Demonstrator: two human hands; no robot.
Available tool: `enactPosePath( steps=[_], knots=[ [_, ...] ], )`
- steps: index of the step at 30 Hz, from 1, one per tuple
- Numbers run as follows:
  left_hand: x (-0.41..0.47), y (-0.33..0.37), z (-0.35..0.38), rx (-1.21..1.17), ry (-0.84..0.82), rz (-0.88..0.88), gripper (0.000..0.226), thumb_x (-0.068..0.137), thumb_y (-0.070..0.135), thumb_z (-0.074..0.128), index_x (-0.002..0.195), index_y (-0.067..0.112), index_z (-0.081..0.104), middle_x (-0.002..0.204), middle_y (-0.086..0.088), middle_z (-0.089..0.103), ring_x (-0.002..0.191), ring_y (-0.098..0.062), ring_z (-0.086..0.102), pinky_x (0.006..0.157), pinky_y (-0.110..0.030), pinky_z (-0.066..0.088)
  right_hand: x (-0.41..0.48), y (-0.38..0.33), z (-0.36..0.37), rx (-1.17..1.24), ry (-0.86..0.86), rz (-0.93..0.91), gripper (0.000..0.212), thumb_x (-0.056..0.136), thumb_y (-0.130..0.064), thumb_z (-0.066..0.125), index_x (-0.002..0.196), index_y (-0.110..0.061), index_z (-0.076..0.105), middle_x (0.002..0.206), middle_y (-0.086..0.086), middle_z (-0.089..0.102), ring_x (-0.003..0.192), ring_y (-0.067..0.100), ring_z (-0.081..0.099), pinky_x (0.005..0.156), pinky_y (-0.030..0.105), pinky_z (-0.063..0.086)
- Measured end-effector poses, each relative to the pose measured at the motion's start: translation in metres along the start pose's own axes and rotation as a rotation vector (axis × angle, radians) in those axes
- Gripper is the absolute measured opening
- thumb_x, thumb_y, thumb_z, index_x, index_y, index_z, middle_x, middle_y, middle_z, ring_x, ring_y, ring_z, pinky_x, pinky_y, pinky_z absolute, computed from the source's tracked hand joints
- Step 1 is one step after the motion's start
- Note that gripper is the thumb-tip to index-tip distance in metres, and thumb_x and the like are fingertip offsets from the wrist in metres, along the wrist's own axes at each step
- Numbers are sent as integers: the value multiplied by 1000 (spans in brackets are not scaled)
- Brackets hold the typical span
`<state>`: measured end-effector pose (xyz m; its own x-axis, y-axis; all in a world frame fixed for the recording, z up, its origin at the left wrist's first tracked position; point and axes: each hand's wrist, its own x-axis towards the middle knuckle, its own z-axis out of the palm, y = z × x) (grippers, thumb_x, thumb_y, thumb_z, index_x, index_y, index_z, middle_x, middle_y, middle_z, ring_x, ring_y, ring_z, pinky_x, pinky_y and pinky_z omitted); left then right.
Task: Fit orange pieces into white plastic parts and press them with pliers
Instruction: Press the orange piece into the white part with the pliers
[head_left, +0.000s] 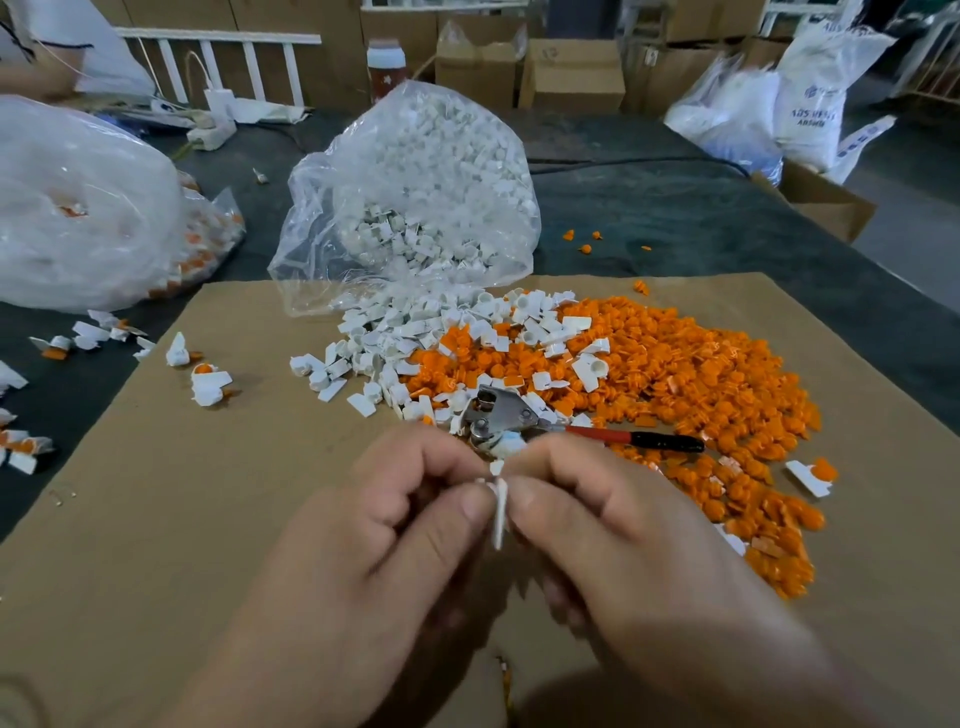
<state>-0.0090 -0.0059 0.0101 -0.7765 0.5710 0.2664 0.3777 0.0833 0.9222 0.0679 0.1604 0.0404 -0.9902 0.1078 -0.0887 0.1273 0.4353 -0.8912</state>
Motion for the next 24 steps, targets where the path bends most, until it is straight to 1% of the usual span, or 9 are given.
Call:
enactPosePath(
  steps=[2,6,8,11,14,16,17,21,24],
  knots=[
    [4,0,-1,-295,-62,-220,28,70,57,69,80,31,68,54,-2,59,37,-14,53,36,-22,40,-2,4,-3,-438,123,-322,24,91,-58,38,96,-39,52,85,-16,54,75,6,56,58,28,47],
    [8,-3,-1,-511,-125,-267,28,73,46,73,81,20,69,53,-7,56,30,-14,47,32,-17,35,-1,5,-1,-506,138,-450,19,97,-47,37,97,-34,51,86,-15,47,74,8,51,57,33,45],
    [6,-10,-1,-443,-120,-176,32,79,54,73,87,23,68,54,-4,58,33,-13,51,35,-19,39,-1,5,0,-454,139,-438,19,97,-49,35,93,-37,49,84,-15,47,75,8,52,57,31,44],
    [1,-23,-4,-105,-14,53,35,88,65,63,101,32,67,61,2,63,41,-13,57,41,-21,46,-3,7,0,-435,123,-421,22,95,-53,35,91,-38,49,82,-15,50,75,6,53,55,27,42],
    [-2,-28,-6,173,31,262,26,98,59,52,112,39,62,76,11,66,54,-11,63,42,-23,49,-3,5,0,25,-29,-158,26,92,-50,47,80,-29,59,60,-12,55,49,5,51,45,22,39],
    [-2,-25,-5,132,33,245,27,98,59,52,112,38,63,74,11,66,53,-12,63,43,-24,50,-3,1,-1,358,-183,34,28,89,-44,52,73,-23,61,50,-10,52,37,5,43,39,21,34],
    [-1,-22,-5,63,14,186,30,96,62,54,109,36,64,70,8,66,50,-13,63,43,-24,50,-3,1,-3,366,-207,40,29,89,-43,52,72,-23,62,50,-11,52,37,6,43,39,21,35],
    [3,-11,-5,-201,-116,-109,46,76,75,65,95,33,66,63,-1,65,47,-21,64,45,-27,49,1,8,-6,-320,9,-317,33,96,-49,41,84,-25,60,78,-10,58,73,8,57,61,33,46],
    [4,-7,-7,-211,-129,-127,37,77,66,69,92,32,68,65,-5,67,51,-26,65,48,-28,51,2,8,-5,-447,102,-393,36,97,-53,33,85,-28,57,81,-13,53,79,8,55,61,27,42]
  ],
)
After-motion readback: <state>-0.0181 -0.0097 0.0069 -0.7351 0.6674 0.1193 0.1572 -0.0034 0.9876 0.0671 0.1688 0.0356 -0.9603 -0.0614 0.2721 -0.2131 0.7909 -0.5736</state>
